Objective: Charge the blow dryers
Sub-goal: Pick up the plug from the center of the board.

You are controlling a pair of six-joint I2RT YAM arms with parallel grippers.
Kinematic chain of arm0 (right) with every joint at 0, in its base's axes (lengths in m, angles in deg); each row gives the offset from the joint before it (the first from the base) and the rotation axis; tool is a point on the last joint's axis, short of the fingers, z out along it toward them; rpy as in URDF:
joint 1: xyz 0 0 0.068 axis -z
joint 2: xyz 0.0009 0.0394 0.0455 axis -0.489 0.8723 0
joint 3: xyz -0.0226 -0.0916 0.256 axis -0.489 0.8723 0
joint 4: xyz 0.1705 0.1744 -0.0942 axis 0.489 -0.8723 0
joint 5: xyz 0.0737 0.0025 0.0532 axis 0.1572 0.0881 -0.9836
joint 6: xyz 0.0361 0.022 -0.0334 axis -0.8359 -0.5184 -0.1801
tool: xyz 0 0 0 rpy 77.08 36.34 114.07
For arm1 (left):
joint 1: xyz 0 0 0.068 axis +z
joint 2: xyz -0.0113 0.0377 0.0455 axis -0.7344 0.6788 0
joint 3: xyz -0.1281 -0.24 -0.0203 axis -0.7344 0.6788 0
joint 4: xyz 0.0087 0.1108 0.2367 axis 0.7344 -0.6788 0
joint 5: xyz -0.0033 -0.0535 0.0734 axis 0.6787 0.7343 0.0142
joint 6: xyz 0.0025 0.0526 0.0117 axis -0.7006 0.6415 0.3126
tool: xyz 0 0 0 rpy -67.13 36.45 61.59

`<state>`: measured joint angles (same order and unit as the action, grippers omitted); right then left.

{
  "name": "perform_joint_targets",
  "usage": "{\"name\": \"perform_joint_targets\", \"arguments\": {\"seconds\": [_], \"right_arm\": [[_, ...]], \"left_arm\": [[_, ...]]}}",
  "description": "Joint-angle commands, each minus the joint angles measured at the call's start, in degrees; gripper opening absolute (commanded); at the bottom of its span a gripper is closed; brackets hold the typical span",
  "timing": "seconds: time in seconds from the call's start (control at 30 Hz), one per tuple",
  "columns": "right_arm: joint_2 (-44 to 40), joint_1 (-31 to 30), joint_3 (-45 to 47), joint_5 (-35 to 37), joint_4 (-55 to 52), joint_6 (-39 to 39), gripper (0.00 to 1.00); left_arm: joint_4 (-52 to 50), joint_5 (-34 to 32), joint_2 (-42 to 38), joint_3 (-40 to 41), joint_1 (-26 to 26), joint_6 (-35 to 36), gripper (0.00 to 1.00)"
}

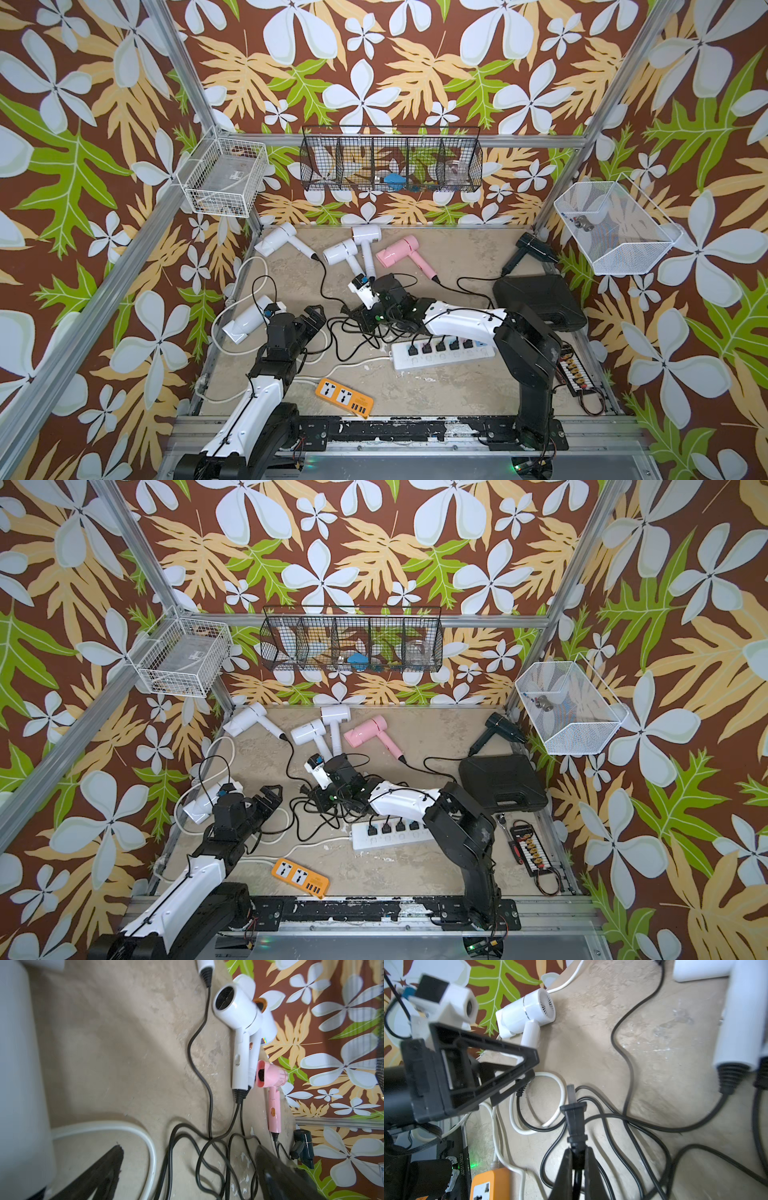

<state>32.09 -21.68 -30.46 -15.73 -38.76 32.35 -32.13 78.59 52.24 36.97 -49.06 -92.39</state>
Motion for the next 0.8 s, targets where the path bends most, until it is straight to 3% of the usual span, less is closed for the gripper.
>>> {"name": "perform_joint_targets", "arguments": {"seconds": [0.0,0.23,0.43,0.67,0.77], "right_arm": [[-3.2,0.8,2.8,-0.5,2.2,-1.9,0.00],[-8.5,2.0,8.7,-1.6,3.9,-1.9,0.00],[-11.6,3.5,11.4,-2.7,3.3,-1.3,0.00],[-14.6,5.6,14.3,-4.9,3.9,-1.0,0.00],[-15.7,6.0,15.5,-5.6,4.6,-1.0,0.00]], "left_arm": [[-14.3,3.3,-1.5,-2.1,0.0,-4.2,1.00],[-38.0,2.1,-6.3,-11.4,0.0,-6.1,1.00],[-54.2,2.0,-5.7,-16.8,0.0,-6.1,1.00],[-61.2,5.1,-6.2,-17.2,-0.5,-6.1,1.00],[-61.4,4.2,-2.9,-17.0,-4.2,-7.3,1.00]]}}
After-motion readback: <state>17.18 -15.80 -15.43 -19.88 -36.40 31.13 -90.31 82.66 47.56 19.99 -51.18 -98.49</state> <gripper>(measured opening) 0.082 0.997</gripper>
